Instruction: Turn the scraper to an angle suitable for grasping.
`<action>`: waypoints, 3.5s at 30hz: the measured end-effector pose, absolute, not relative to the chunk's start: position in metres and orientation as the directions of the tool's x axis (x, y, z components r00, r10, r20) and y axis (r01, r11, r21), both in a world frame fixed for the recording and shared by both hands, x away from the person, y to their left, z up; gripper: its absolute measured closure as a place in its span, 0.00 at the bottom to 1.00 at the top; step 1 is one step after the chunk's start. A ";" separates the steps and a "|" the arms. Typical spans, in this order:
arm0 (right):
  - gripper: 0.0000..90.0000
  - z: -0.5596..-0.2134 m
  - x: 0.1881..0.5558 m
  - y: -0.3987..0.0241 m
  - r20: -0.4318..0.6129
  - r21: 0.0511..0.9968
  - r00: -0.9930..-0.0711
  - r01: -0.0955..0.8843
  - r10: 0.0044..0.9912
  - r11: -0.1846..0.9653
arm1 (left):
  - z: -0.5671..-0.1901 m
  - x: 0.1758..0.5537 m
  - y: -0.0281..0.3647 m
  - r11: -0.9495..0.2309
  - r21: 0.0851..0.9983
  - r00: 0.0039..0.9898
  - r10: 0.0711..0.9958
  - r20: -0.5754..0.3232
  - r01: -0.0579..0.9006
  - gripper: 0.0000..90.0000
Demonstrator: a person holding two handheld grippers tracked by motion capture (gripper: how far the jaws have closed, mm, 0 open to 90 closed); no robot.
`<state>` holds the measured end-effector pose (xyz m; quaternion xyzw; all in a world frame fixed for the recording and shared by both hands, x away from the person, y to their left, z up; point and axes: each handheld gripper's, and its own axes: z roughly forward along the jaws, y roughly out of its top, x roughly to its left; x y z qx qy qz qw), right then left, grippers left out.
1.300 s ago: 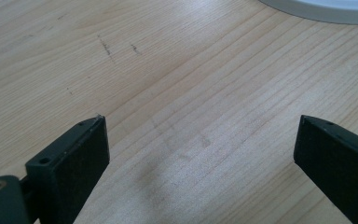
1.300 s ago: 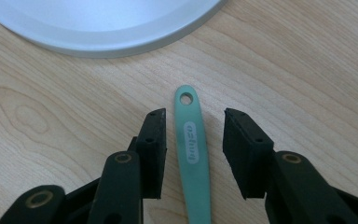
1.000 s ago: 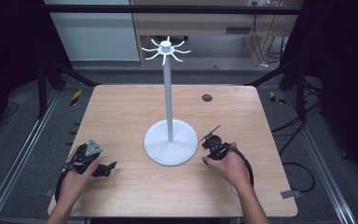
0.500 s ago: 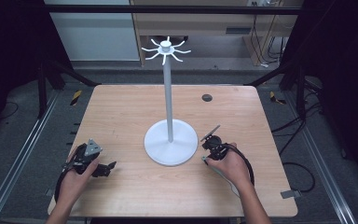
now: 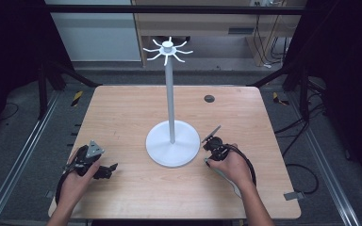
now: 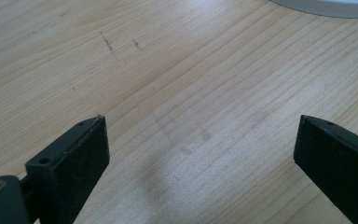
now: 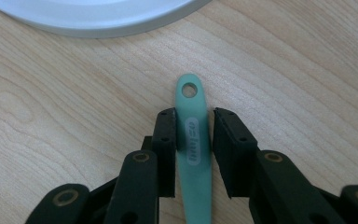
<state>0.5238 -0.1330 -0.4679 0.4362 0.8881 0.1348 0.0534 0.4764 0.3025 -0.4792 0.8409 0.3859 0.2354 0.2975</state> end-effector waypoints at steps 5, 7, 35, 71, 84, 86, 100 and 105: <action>0.81 -0.468 0.524 -0.130 0.016 0.277 -0.614 0.761 0.789 0.587 | -0.479 0.476 0.302 -0.525 0.683 0.591 0.789 0.168 0.508 0.03; 0.82 -0.467 0.524 -0.129 0.008 0.272 -0.617 0.758 0.787 0.593 | -0.479 0.476 0.302 -0.526 0.682 0.591 0.789 0.168 0.509 0.03; 0.83 -0.377 0.488 -0.200 0.077 0.672 -0.535 0.651 0.841 0.352 | -0.479 0.474 0.302 -0.531 0.676 0.590 0.789 0.174 0.510 0.03; 0.83 -0.320 0.485 -0.196 0.061 0.877 -0.546 0.430 0.835 0.217 | -0.480 0.475 0.303 -0.521 0.682 0.583 0.795 0.169 0.513 0.03; 0.83 -0.305 0.487 -0.183 0.067 0.898 -0.556 0.395 0.829 0.192 | -0.480 0.475 0.303 -0.524 0.680 0.585 0.793 0.169 0.514 0.03; 0.83 -0.303 0.488 -0.181 0.073 0.902 -0.556 0.390 0.828 0.182 | -0.480 0.475 0.303 -0.522 0.681 0.584 0.794 0.168 0.513 0.03; 0.83 -0.289 0.491 -0.165 0.063 0.918 -0.568 0.356 0.821 0.176 | -0.479 0.475 0.304 -0.522 0.681 0.586 0.793 0.167 0.513 0.03; 0.83 -0.284 0.492 -0.160 0.058 0.920 -0.571 0.348 0.819 0.178 | -0.479 0.475 0.304 -0.523 0.681 0.587 0.792 0.167 0.512 0.03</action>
